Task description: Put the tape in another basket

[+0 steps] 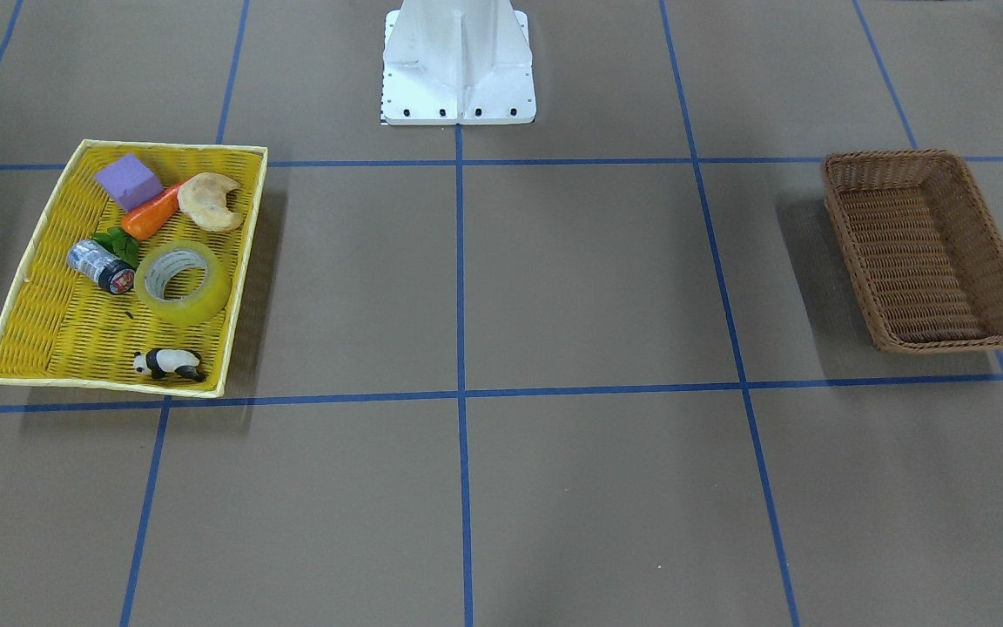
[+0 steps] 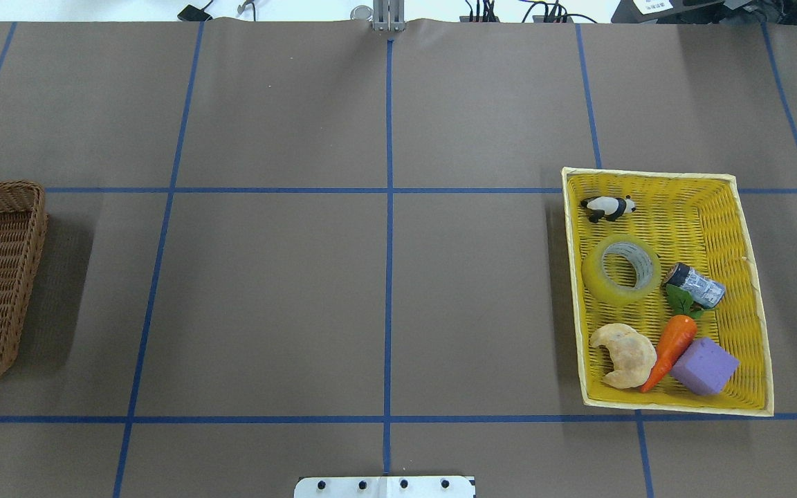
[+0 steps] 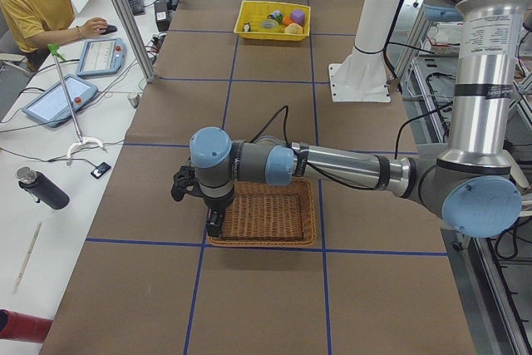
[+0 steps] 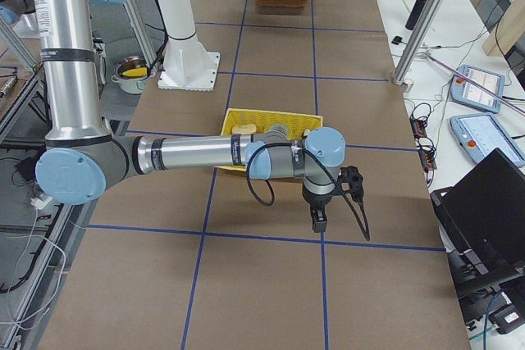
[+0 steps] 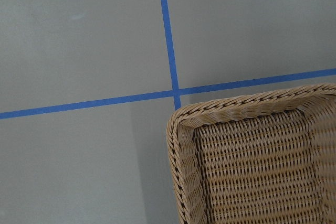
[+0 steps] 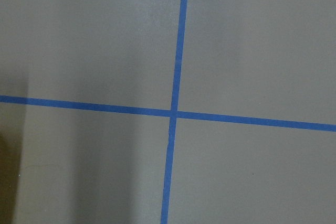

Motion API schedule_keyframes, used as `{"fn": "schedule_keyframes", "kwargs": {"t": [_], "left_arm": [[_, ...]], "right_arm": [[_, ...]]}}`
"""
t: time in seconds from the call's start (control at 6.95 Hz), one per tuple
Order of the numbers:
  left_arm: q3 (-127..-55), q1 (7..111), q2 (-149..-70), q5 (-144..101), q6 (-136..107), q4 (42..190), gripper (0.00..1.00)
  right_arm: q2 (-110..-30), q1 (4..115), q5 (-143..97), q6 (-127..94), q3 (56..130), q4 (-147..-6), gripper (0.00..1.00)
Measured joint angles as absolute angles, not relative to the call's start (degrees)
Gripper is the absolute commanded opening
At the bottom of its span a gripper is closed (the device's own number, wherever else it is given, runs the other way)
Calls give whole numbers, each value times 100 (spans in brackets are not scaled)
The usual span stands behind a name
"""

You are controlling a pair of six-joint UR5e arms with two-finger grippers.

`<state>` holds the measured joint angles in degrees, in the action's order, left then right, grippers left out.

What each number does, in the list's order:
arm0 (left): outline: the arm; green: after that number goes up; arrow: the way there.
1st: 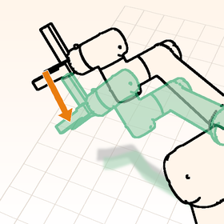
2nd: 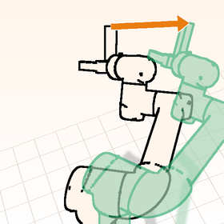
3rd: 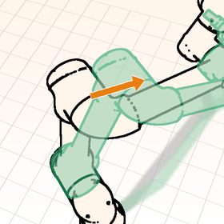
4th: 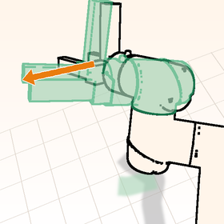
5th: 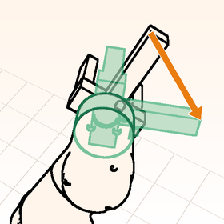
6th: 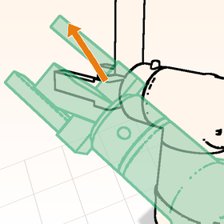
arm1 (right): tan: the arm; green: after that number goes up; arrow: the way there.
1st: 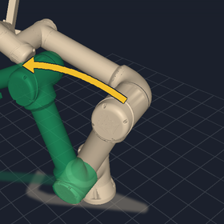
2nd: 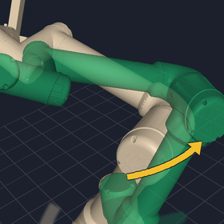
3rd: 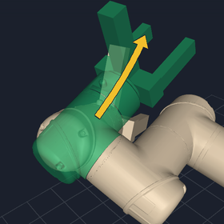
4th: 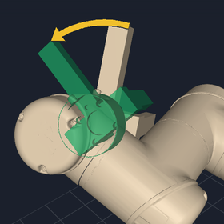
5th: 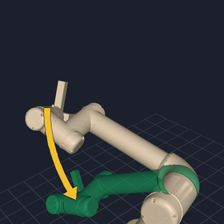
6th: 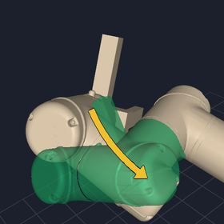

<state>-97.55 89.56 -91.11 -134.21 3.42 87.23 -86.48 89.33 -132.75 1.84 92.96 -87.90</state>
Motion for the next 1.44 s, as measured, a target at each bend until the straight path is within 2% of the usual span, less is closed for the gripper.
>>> {"fn": "schedule_keyframes", "kwargs": {"t": [0.43,1.01,1.44], "left_arm": [[-9766,8961,-9241,-13421,334,9206,98],[-9437,8965,-9267,-13439,182,10679,98],[-9357,8965,-9263,-13439,149,10953,98]], "right_arm": [[-8642,8898,-13284,119,9316,-7591,100],[-8441,8756,-13843,-587,9397,-7267,100],[-7956,7653,-13890,-1086,9839,-7210,98]]}}
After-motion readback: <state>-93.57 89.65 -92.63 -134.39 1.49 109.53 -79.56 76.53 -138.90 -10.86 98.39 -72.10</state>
